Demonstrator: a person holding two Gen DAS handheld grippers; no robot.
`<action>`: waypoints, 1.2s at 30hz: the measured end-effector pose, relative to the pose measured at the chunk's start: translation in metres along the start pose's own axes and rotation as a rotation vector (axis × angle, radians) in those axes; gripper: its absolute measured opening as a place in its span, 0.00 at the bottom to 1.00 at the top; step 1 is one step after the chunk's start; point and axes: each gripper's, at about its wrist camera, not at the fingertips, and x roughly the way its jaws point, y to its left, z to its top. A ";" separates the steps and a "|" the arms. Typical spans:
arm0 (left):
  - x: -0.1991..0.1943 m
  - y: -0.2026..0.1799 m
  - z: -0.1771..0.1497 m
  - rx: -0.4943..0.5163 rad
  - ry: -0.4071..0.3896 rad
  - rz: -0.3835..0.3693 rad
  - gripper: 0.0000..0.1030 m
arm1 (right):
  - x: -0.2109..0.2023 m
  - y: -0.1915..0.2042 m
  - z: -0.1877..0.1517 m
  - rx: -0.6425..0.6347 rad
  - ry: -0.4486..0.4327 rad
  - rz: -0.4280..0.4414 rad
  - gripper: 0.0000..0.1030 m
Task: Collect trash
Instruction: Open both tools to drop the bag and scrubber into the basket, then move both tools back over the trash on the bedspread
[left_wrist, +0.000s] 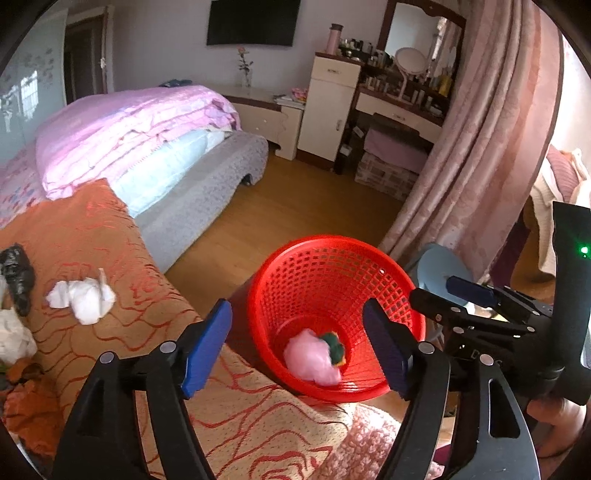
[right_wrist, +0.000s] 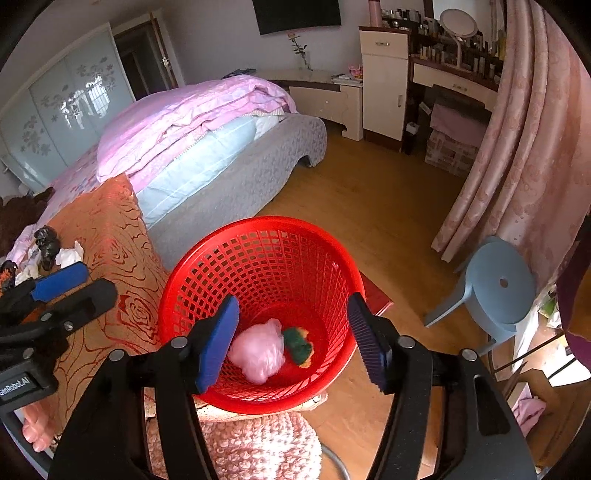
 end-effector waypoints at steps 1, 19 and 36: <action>-0.003 0.001 -0.001 -0.001 -0.008 0.011 0.70 | 0.000 0.000 0.000 -0.003 -0.003 -0.002 0.58; -0.044 0.020 -0.020 -0.035 -0.085 0.144 0.74 | -0.019 0.019 -0.002 -0.048 -0.082 -0.012 0.67; -0.109 0.083 -0.042 -0.186 -0.150 0.326 0.74 | -0.046 0.076 -0.010 -0.163 -0.149 0.047 0.76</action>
